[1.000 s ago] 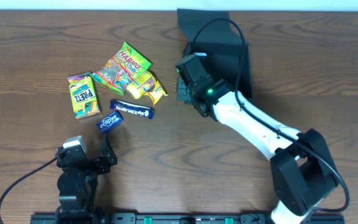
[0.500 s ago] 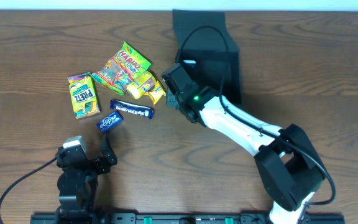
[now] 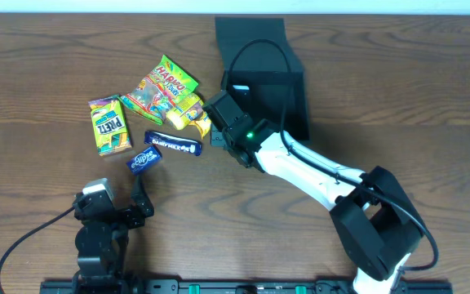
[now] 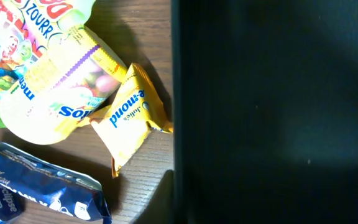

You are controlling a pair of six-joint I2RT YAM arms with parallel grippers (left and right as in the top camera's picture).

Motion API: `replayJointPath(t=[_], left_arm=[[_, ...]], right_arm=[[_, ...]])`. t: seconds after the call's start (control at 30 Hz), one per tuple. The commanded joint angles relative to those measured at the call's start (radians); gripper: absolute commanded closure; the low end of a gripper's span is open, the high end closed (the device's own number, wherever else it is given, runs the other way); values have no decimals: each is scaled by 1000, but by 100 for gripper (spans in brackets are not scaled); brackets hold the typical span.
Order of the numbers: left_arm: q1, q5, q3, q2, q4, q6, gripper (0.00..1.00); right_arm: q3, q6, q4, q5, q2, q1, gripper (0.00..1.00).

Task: Pack container
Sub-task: 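Push the black box with the right gripper toward the table center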

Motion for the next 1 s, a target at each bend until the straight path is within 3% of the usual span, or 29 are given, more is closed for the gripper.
replayJointPath(t=[0.0, 0.03, 0.07, 0.37, 0.6, 0.83, 0.97], left_arm=[[-2, 4, -20, -6, -4, 0, 5], [-2, 4, -20, -6, -4, 0, 5], [-2, 4, -20, -6, -4, 0, 5], [-2, 4, -20, -6, -4, 0, 5], [-2, 4, -20, -6, -4, 0, 5], [-2, 4, -20, -6, -4, 0, 5], [-2, 4, -20, -6, -4, 0, 5]], right_arm=[[26, 20, 12, 13, -5, 9, 43], [26, 5, 24, 12, -5, 9, 5], [29, -16, 34, 4, -8, 9, 1], [77, -128, -3, 56, -163, -30, 1], [77, -146, -206, 145, -280, -160, 1], [76, -180, -400, 93, -235, -321, 1], [76, -241, -410, 26, -174, -349, 9]])
